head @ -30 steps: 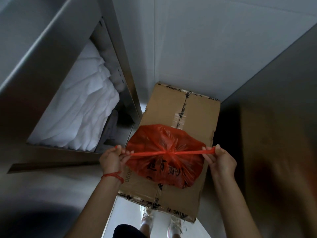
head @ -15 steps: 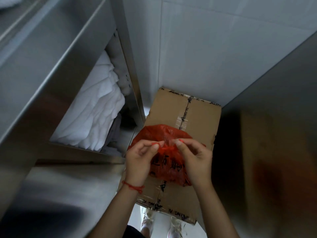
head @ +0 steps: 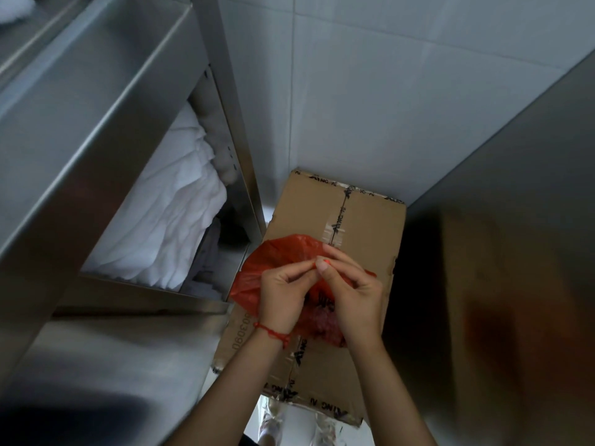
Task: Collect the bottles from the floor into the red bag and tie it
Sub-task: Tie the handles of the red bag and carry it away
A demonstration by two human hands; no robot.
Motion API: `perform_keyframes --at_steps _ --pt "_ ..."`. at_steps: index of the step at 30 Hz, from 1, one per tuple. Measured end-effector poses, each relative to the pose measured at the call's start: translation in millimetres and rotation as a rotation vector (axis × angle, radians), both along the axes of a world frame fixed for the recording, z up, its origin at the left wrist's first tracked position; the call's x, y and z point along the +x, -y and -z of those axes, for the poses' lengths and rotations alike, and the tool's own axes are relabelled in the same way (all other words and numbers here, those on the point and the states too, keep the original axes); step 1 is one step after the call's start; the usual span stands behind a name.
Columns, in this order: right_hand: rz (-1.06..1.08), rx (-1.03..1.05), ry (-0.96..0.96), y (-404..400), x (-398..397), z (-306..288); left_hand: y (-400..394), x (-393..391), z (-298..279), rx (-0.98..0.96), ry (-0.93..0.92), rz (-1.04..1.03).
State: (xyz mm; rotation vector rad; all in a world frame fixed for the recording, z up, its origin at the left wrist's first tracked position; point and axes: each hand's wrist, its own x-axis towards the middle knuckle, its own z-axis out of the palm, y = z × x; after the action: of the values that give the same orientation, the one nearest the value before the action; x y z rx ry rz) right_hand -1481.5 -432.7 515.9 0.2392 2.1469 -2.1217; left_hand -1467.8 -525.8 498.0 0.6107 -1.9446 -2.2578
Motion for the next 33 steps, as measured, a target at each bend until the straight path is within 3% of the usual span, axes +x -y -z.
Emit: perform_keyframes --at_steps 6,9,11,15,20,28,33 --pt "-0.073 -0.041 0.009 -5 -2 5 6 -2 0 -0.035 0.028 0.015" --pt "0.039 0.018 0.076 -12 5 11 13 2 2 -0.048 0.058 -0.041" --pt "0.113 0.043 0.237 -12 11 17 16 7 2 -0.064 0.072 -0.044" --pt "-0.067 -0.157 0.752 3 18 19 16 26 -3 -0.051 0.096 -0.043" --pt "-0.051 -0.401 1.059 17 20 19 18 56 -9 -0.113 0.061 -0.029" --pt "-0.009 -0.565 1.193 15 45 22 21 87 -10 -0.201 0.035 0.003" --pt "0.020 -0.795 1.195 5 53 23 14 112 -5 -0.113 0.067 -0.021"
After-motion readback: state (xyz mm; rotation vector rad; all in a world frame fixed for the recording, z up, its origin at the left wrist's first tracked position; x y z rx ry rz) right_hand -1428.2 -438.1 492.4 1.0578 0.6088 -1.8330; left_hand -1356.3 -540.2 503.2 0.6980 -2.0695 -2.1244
